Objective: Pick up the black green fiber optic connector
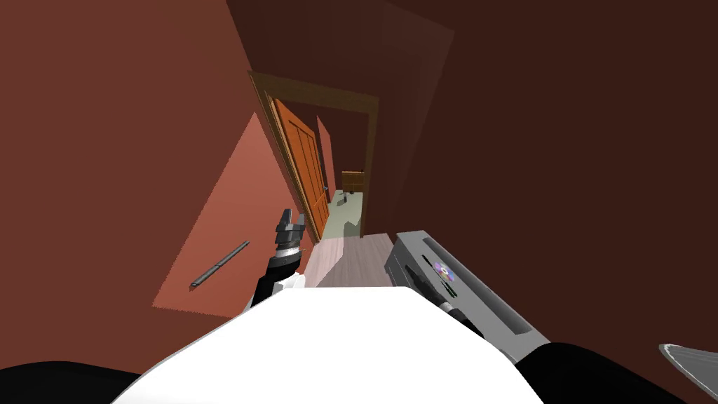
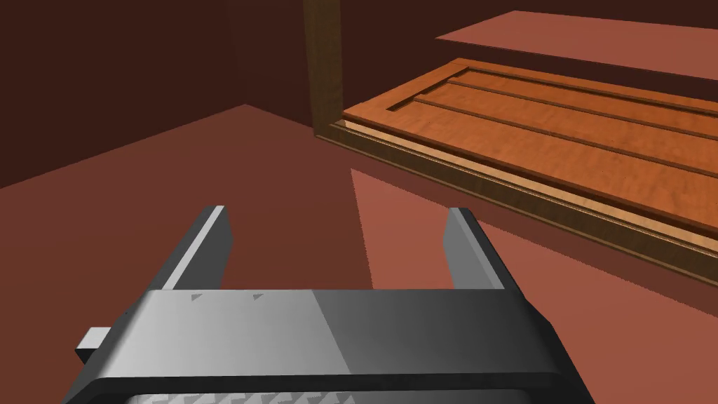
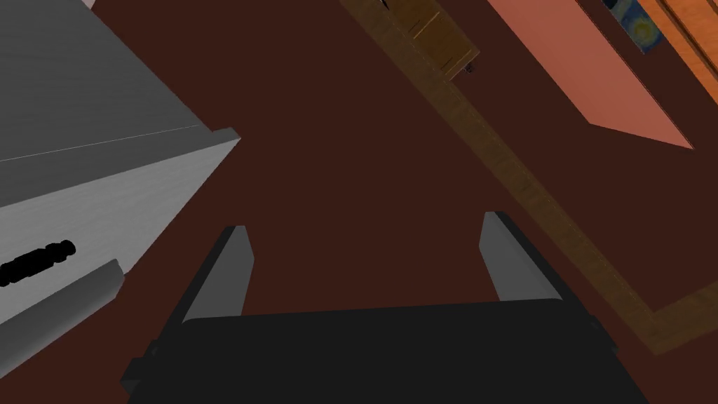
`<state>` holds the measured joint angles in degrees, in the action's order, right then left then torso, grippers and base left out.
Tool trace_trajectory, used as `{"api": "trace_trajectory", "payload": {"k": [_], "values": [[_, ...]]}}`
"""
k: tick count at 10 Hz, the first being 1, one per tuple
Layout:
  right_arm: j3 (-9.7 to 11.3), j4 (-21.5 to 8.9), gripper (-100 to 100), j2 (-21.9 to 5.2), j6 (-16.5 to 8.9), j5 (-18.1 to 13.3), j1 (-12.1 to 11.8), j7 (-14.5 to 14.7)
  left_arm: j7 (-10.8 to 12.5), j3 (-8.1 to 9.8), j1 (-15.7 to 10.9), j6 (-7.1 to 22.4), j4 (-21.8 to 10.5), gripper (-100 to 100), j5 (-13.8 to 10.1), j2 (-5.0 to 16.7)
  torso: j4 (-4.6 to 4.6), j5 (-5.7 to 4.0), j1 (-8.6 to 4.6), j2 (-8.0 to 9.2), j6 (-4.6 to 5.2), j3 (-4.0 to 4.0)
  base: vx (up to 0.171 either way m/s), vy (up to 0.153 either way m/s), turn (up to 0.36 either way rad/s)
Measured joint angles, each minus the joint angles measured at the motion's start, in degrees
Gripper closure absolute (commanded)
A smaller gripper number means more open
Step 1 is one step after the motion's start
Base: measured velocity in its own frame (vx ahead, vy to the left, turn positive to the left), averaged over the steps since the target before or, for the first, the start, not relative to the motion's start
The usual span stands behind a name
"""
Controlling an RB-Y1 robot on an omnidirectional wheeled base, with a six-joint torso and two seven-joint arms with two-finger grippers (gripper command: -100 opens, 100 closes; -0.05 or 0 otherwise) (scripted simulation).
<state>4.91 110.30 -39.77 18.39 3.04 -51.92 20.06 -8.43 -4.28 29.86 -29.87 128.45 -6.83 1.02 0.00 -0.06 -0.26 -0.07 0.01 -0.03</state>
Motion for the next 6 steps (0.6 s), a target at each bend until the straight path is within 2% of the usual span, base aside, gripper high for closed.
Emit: {"api": "trace_trajectory", "payload": {"k": [1,2,3,4,5,6], "values": [[0.64,-0.11,-100,-1.93,-1.93,0.52,-1.91,1.16,0.00,0.00,0.00,0.00,0.00,0,0.00,0.00,-0.01,0.02,0.03,-0.06,-0.01,-0.03,0.029,-0.014,0.121],[1.04,-1.68,-100,-3.18,-2.44,0.88,-2.10,1.61,0.00,0.01,0.01,0.00,0.00,0,0.00,0.00,-0.01,0.01,0.03,-0.06,0.05,-0.04,0.030,-0.004,0.248],[1.54,-2.58,-100,-4.60,-2.89,1.16,-3.71,2.41,0.00,0.00,0.00,0.00,0.00,0,0.00,0.00,-0.01,0.02,0.06,-0.06,0.01,-0.04,0.028,-0.008,0.108],[2.27,-3.54,-100,-4.69,-3.30,1.03,-3.99,3.33,0.00,0.01,0.01,0.00,0.00,0,0.00,0.00,-0.01,0.02,0.08,-0.06,0.06,-0.03,0.038,0.002,0.188],[3.41,-5.86,-100,-5.34,-3.36,0.95,-4.53,4.54,0.00,0.00,0.01,0.00,0.00,0,0.00,0.00,-0.02,0.02,0.09,-0.08,0.03,-0.05,0.036,-0.006,0.137],[3.41,-5.94,-100,-6.38,-3.82,1.24,-5.52,5.06,0.00,0.01,0.01,0.00,0.00,0,0.00,0.00,-0.02,0.03,0.08,-0.09,0.04,-0.05,0.051,-0.008,0.251]]}}
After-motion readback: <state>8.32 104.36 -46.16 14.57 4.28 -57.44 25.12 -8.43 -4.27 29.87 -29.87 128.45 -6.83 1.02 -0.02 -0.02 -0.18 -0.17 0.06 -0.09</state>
